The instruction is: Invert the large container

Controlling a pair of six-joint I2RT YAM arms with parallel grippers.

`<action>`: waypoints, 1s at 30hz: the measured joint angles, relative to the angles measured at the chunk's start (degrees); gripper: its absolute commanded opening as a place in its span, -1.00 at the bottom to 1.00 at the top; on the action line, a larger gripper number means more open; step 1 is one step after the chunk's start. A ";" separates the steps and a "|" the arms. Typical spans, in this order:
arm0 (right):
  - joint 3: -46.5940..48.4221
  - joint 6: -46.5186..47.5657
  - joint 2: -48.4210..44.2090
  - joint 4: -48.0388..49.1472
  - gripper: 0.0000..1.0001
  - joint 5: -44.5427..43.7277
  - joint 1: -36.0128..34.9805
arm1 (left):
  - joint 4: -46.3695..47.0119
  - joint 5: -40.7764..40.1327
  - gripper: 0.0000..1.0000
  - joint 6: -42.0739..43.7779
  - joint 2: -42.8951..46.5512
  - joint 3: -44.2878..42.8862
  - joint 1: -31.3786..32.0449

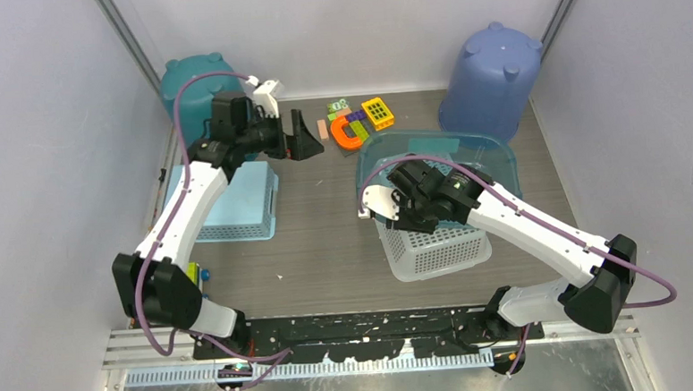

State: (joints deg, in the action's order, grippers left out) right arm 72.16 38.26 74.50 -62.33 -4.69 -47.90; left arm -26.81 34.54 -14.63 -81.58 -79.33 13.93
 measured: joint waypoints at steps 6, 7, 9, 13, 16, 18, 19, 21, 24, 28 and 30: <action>-0.04 -0.11 0.00 1.25 0.21 1.64 -0.15 | -1.40 -2.97 0.99 -1.53 -6.38 -2.36 6.21; -0.04 -0.22 0.00 1.25 0.29 1.79 -0.15 | -1.79 -3.72 0.99 -1.46 -7.19 -3.06 7.54; -0.04 -0.31 0.00 1.18 0.46 2.03 -0.15 | -2.71 -5.11 0.99 -1.25 -8.81 -4.85 10.34; 1.03 -0.44 -0.09 0.20 0.70 2.47 -0.15 | -4.02 -7.02 0.99 -0.81 -11.50 -8.20 14.78; 2.82 -0.35 -1.16 -1.07 0.75 3.02 -0.11 | -5.27 -9.20 0.99 0.07 -13.42 -10.21 17.11; 4.66 -0.28 -2.60 -2.34 0.77 4.17 0.28 | -6.29 -11.21 0.99 0.57 -14.88 -11.37 18.32; 5.86 -0.24 -3.52 -3.02 0.77 4.94 0.63 | -6.71 -11.93 0.99 0.74 -15.47 -11.69 18.73; 8.17 -0.22 -5.46 -4.24 0.78 6.88 1.60 | -7.78 -14.03 0.99 1.46 -16.87 -12.20 19.58; 11.02 -0.20 -8.59 -5.57 0.79 9.81 3.89 | -9.05 -16.22 0.99 1.86 -18.88 -12.70 20.37; 12.72 -0.20 -12.94 -6.80 0.80 12.55 6.69 | -10.80 -17.73 0.88 2.05 -21.14 -13.79 20.98; 12.79 -0.15 -14.80 -6.95 0.81 13.25 7.69 | -11.52 -18.53 0.72 2.16 -22.29 -14.86 21.49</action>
State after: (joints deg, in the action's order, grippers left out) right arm 84.95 38.11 59.70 -69.28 8.56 -40.21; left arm -38.33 16.01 -12.47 -103.88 -94.19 35.42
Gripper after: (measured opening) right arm 0.898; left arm 0.950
